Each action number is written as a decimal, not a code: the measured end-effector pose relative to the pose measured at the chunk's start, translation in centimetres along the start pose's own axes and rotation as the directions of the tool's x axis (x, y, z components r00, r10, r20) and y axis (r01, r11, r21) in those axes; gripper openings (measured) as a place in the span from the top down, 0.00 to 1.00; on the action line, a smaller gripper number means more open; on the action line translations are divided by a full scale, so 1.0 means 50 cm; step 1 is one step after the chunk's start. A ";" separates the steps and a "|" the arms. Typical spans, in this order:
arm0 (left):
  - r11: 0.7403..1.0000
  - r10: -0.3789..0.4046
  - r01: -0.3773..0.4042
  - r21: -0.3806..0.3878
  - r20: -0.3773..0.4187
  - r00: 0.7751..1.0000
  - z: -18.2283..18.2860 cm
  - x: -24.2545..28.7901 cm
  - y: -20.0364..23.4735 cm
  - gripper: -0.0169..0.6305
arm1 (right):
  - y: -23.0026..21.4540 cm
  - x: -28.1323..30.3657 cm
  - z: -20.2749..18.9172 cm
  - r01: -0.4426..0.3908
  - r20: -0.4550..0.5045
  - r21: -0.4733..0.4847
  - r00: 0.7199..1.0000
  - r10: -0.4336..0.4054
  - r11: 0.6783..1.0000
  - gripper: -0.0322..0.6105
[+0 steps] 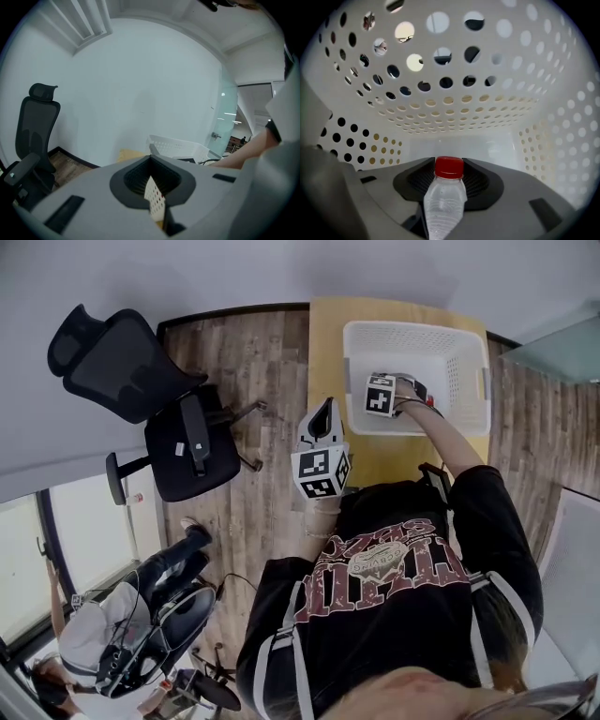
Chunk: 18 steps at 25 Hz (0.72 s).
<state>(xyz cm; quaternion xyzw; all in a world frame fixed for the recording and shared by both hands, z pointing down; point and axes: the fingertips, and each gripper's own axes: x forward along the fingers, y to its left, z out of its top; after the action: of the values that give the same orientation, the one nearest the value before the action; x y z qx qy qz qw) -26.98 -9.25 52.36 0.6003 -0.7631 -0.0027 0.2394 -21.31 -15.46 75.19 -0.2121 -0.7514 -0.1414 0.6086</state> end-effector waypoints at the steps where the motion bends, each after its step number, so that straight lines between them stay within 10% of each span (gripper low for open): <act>1: 1.000 -0.006 0.006 0.003 -0.001 1.000 0.001 0.001 -0.005 0.90 | -0.005 -0.009 -0.001 0.006 0.011 0.013 1.000 -0.007 1.000 0.66; 18: 0.993 -0.105 0.104 0.055 0.011 0.994 0.014 0.013 -0.093 0.90 | -0.047 -0.203 -0.054 0.140 0.265 0.228 0.944 -0.200 0.964 0.67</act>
<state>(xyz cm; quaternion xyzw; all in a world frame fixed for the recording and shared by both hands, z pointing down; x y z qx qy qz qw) -23.07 -11.35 50.61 0.6457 -0.7321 0.0014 0.2169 -18.43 -20.27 65.99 -0.1003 -0.8573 -0.0830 0.4981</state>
